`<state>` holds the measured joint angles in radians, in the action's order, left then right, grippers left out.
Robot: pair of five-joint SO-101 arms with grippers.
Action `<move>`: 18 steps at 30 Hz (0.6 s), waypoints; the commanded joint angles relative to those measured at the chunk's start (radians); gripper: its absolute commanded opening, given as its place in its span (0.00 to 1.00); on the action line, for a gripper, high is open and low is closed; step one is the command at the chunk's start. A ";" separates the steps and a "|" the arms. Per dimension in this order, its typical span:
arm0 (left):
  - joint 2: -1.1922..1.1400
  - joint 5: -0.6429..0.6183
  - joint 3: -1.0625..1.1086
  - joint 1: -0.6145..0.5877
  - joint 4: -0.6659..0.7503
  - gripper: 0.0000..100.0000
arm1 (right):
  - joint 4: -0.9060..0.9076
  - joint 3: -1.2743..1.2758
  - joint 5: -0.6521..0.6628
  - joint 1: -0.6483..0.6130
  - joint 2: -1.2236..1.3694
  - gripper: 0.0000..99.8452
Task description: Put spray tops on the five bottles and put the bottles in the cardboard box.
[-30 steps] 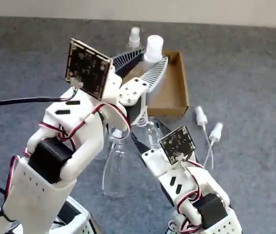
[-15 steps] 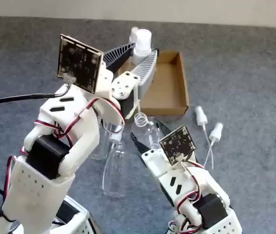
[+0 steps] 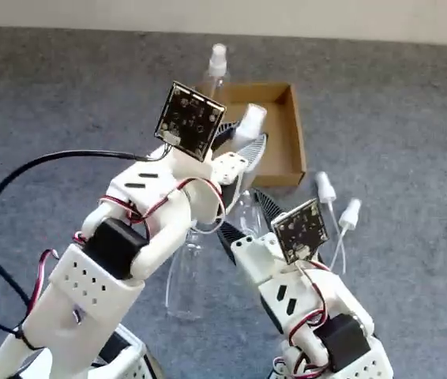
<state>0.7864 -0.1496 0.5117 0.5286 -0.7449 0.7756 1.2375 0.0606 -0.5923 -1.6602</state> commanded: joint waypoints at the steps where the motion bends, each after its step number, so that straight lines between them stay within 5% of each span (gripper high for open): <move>1: 0.048 -0.008 0.010 0.008 0.018 0.01 | 0.008 -0.081 -0.012 0.044 -0.004 0.01; 10: 0.234 -0.008 0.137 0.008 0.020 0.02 | 0.005 -0.079 -0.018 0.081 -0.010 0.01; 18: 0.265 -0.005 0.087 0.016 -0.063 0.12 | -0.056 -0.073 -0.043 0.081 -0.010 0.01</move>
<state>1.0334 -0.1542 0.6697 0.5301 -0.7480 0.7495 1.2344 0.0468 -0.5324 -1.6617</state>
